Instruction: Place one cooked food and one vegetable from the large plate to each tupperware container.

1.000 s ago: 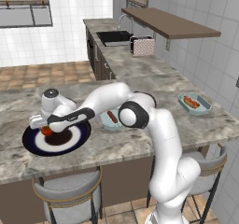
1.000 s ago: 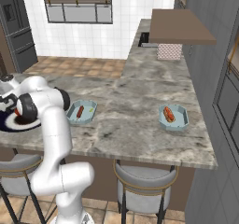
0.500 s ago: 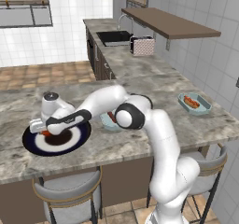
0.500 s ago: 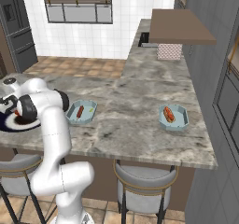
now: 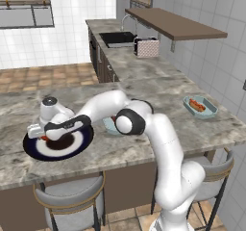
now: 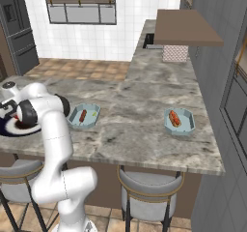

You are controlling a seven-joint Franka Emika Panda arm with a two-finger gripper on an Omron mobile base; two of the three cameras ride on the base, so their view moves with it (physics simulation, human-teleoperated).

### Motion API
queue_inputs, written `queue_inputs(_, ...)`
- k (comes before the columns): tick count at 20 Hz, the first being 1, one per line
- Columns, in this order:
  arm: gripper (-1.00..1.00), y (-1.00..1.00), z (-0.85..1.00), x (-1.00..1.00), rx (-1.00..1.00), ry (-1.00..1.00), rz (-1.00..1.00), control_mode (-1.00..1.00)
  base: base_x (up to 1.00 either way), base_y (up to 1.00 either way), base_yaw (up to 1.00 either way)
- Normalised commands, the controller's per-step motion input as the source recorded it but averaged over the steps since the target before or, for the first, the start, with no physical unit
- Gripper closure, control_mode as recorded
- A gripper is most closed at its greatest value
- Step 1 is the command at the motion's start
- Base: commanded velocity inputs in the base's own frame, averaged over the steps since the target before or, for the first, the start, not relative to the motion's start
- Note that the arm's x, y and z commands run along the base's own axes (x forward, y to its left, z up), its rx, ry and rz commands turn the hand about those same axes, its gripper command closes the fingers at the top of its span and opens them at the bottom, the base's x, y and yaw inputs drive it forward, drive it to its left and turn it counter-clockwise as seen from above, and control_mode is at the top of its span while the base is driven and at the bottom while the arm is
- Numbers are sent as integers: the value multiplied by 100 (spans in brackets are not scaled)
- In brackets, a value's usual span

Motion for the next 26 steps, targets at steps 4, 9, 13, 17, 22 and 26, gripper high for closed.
queue_inputs(4, 100, -27, 2, -34, 0, 0, 0, -100, 0, 0, 0)
queue_inputs(9, 100, -97, 55, -93, 0, -2, 0, -100, 0, 0, 0)
queue_inputs(13, 100, -100, 70, -39, 0, 0, 0, -100, 0, 0, 0)
queue_inputs(17, 100, -100, 53, -7, 3, 0, 0, -100, 0, 0, 0)
queue_inputs(22, 100, -100, 61, 0, 1, -4, 0, -100, 0, 0, 0)
queue_inputs(26, 100, -100, 48, 0, 0, 0, 0, -100, 0, 0, 0)
